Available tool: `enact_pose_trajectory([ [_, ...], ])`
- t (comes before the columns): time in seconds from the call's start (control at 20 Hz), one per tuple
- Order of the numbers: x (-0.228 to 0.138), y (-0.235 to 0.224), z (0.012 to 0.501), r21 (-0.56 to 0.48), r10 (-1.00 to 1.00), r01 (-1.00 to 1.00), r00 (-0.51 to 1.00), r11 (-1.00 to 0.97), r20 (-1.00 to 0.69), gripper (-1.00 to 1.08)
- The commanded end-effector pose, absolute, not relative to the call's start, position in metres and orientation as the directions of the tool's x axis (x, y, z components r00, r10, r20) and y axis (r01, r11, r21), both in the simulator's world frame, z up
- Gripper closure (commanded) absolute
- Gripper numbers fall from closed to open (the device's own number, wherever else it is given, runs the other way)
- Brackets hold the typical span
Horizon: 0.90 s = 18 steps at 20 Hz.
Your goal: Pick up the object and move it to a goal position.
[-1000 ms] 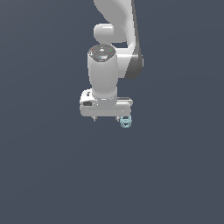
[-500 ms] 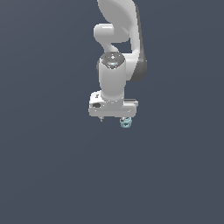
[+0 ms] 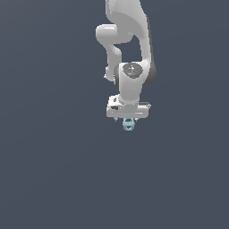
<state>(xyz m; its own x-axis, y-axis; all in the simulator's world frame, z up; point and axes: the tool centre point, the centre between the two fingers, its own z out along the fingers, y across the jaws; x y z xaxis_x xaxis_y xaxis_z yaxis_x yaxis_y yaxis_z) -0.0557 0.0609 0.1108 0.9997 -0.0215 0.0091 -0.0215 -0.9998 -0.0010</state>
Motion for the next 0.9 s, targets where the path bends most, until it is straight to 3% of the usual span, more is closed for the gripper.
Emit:
enact_pose_trajectory([
  [0.0, -0.067, 0.071, 0.101, -0.001, -0.024, -0.024, 1.000, -1.000, 0.006, -0.92],
  [0.85, -0.083, 0.083, 0.069, 0.000, -0.024, -0.024, 1.000, -1.000, 0.000, -0.92],
])
